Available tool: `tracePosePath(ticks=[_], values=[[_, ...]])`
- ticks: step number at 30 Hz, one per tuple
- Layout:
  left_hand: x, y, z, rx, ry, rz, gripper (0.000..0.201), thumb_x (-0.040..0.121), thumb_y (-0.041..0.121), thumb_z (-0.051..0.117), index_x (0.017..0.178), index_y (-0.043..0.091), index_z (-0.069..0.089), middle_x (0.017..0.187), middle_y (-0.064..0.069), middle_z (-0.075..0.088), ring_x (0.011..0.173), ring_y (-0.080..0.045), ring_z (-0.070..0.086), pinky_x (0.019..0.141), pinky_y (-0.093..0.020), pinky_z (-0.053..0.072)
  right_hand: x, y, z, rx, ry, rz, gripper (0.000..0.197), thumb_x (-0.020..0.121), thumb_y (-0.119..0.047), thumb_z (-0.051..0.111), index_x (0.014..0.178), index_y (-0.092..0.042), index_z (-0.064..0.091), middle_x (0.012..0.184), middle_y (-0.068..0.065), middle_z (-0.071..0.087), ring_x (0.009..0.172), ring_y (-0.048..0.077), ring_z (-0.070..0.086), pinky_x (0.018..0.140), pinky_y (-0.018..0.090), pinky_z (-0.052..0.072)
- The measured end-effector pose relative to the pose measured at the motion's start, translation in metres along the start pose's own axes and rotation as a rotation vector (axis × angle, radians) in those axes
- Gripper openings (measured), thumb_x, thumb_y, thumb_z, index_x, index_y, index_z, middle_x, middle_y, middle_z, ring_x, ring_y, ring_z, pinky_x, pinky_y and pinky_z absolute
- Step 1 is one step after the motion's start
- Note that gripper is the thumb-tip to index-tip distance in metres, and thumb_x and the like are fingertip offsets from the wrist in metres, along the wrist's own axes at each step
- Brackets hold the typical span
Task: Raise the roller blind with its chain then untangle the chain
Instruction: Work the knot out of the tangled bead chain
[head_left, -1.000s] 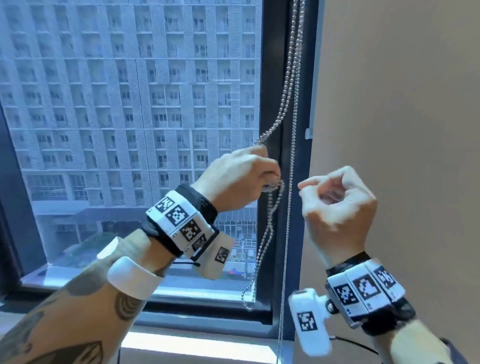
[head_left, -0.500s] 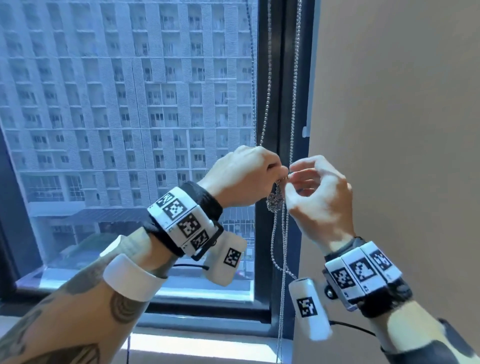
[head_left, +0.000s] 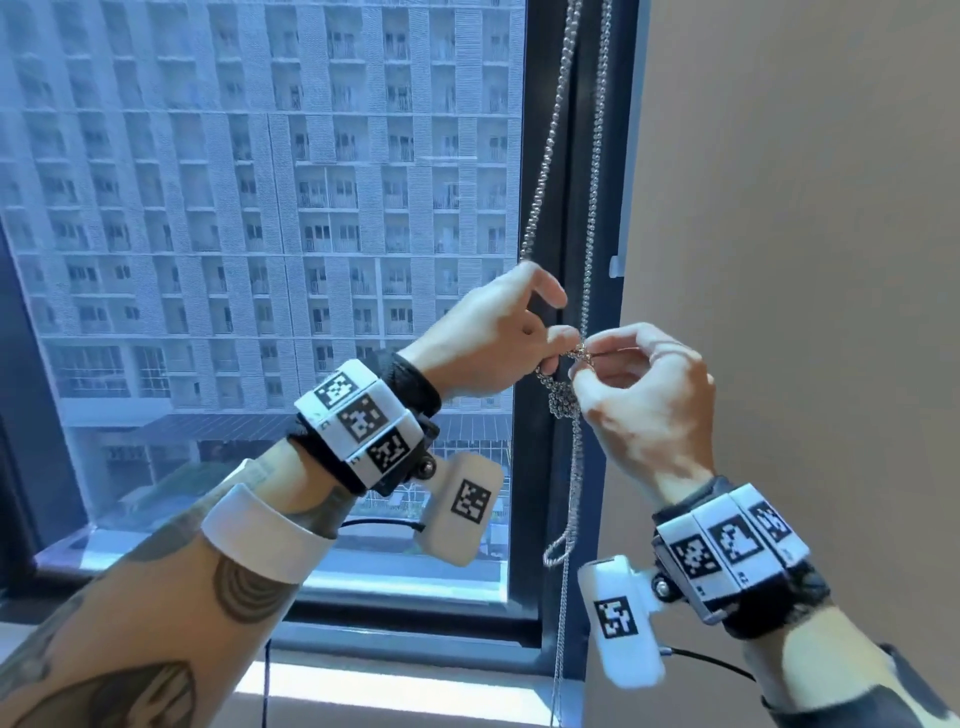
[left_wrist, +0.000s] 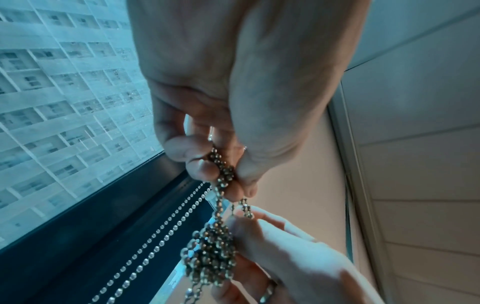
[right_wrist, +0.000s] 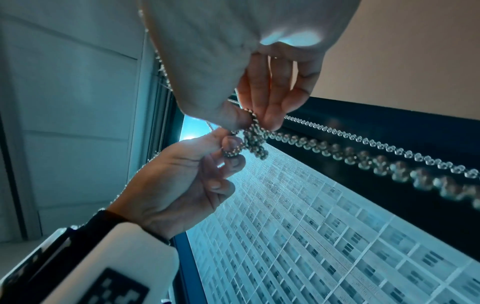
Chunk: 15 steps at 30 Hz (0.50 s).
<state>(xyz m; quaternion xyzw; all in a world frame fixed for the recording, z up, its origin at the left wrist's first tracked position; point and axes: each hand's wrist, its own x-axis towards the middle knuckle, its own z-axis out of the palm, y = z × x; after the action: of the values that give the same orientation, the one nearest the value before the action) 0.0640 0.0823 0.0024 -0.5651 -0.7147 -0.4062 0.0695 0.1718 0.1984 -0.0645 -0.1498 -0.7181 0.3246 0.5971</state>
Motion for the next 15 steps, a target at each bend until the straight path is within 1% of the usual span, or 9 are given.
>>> tracePosePath(ticks=[1,2,4,6,8,10,13,14,15], values=[[-0.0011,-0.0011,-0.0004,-0.016,0.009,-0.015,0.021,0.1,0.027,0.066,0.116,0.02,0.056,0.063,0.003,0.068,0.043,-0.006,0.044,0.044,-0.016,0.035,-0.002,-0.0018,-0.0011,-0.021,-0.001,-0.017,0.008,0.078,-0.018,0.078,0.083,-0.023,0.074,0.072,-0.013,0.076,0.07,0.005,0.075,0.075,0.024,0.062],[-0.0022,-0.0018,-0.0008,-0.019,0.008,-0.016,0.02,0.1,0.026,0.065,0.116,0.023,0.055,0.064,0.003,0.069,0.042,-0.006,0.044,0.043,-0.016,0.035,-0.0043,-0.0027,-0.0016,-0.045,0.001,-0.048,0.008,0.078,-0.017,0.079,0.082,-0.023,0.075,0.072,-0.013,0.075,0.069,0.006,0.074,0.072,0.022,0.061],[-0.0038,-0.0027,-0.0024,-0.021,0.008,-0.006,0.008,0.1,0.025,0.065,0.108,0.024,0.065,0.067,0.002,0.071,0.042,-0.005,0.045,0.041,-0.017,0.035,-0.0077,-0.0034,-0.0015,-0.091,0.038,-0.135,0.009,0.077,-0.016,0.08,0.081,-0.023,0.079,0.075,-0.007,0.076,0.068,0.012,0.073,0.069,0.024,0.06],[-0.004,-0.0032,-0.0037,-0.03,0.025,-0.008,0.009,0.1,0.026,0.067,0.098,0.021,0.074,0.068,0.002,0.072,0.044,-0.006,0.047,0.04,-0.019,0.037,-0.0078,-0.0032,-0.0008,-0.1,0.074,-0.18,0.009,0.077,-0.016,0.081,0.084,-0.022,0.083,0.076,-0.006,0.076,0.066,0.015,0.072,0.071,0.029,0.061],[-0.0031,-0.0042,-0.0042,-0.017,0.05,-0.021,0.014,0.098,0.026,0.068,0.09,0.02,0.078,0.067,0.004,0.073,0.048,-0.01,0.052,0.042,-0.023,0.044,-0.0063,-0.0029,-0.0007,-0.081,0.062,-0.157,0.013,0.079,-0.018,0.081,0.091,-0.022,0.085,0.07,-0.012,0.074,0.066,0.012,0.072,0.077,0.026,0.061],[-0.0022,-0.0058,-0.0047,0.0,0.062,-0.032,0.016,0.097,0.027,0.07,0.086,0.02,0.079,0.067,0.006,0.074,0.055,-0.013,0.06,0.045,-0.025,0.05,-0.0059,-0.0035,-0.0011,-0.069,0.029,-0.109,0.019,0.081,-0.019,0.081,0.099,-0.023,0.083,0.068,-0.016,0.071,0.066,0.006,0.071,0.079,0.016,0.058],[-0.0024,-0.0076,-0.0075,0.093,0.021,-0.015,0.008,0.09,0.029,0.077,0.09,0.022,0.081,0.076,0.002,0.077,0.061,-0.016,0.072,0.052,-0.029,0.059,-0.004,-0.0078,-0.0023,-0.041,-0.006,-0.068,0.009,0.083,-0.018,0.079,0.087,-0.026,0.077,0.071,-0.017,0.072,0.068,0.001,0.071,0.074,0.017,0.059],[-0.003,-0.0084,-0.0085,0.148,-0.009,0.007,0.009,0.087,0.029,0.08,0.094,0.023,0.081,0.08,0.002,0.078,0.06,-0.011,0.072,0.054,-0.026,0.06,-0.0032,-0.0098,-0.0033,-0.015,-0.025,-0.057,0.01,0.084,-0.017,0.078,0.084,-0.027,0.074,0.073,-0.016,0.073,0.068,0.002,0.072,0.072,0.02,0.06],[-0.0036,-0.0091,-0.0097,0.208,-0.034,0.039,0.012,0.085,0.028,0.082,0.097,0.024,0.082,0.083,0.004,0.078,0.059,-0.001,0.069,0.055,-0.018,0.056,-0.0025,-0.011,-0.0047,0.015,-0.046,-0.06,0.013,0.085,-0.015,0.077,0.083,-0.026,0.071,0.074,-0.013,0.073,0.069,0.005,0.072,0.07,0.024,0.061]])
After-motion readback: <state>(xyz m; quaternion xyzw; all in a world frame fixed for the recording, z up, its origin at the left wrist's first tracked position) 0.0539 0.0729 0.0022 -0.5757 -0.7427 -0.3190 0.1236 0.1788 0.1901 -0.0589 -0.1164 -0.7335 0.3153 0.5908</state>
